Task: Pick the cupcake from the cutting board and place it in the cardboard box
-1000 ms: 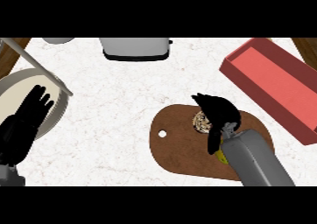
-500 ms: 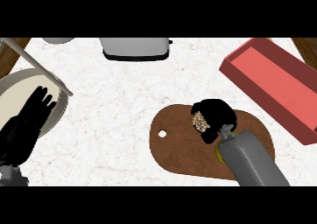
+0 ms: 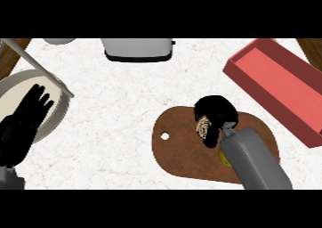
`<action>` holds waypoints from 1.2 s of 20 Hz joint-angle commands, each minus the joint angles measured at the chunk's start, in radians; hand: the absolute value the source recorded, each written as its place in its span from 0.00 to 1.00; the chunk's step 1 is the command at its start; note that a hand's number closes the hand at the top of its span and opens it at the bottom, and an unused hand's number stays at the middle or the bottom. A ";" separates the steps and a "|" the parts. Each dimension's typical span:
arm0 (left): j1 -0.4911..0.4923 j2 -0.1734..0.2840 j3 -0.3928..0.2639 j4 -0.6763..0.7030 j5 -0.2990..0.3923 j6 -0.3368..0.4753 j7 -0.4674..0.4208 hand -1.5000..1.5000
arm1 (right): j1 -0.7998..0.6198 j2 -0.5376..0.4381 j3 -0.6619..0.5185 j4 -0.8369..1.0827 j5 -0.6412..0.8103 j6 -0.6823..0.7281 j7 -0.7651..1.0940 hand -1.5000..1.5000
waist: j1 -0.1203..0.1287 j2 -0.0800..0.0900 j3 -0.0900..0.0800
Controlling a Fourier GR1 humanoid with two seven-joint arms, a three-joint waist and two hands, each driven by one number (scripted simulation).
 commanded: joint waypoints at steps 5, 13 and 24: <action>0.049 -0.035 -0.021 0.018 -0.041 -0.019 -0.072 0.50 | -0.077 -0.008 -0.089 0.199 0.035 -0.115 -0.051 1.00 | 0.001 0.001 0.000; -0.017 -0.053 -0.034 0.032 -0.057 0.026 -0.029 0.50 | -0.134 0.017 -0.084 0.031 0.081 -0.116 0.069 1.00 | -0.009 -0.003 0.000; -0.002 0.004 0.045 0.088 -0.008 -0.036 -0.078 0.50 | -0.117 -0.025 -0.116 -0.519 0.059 -0.017 0.168 1.00 | -0.026 -0.008 -0.002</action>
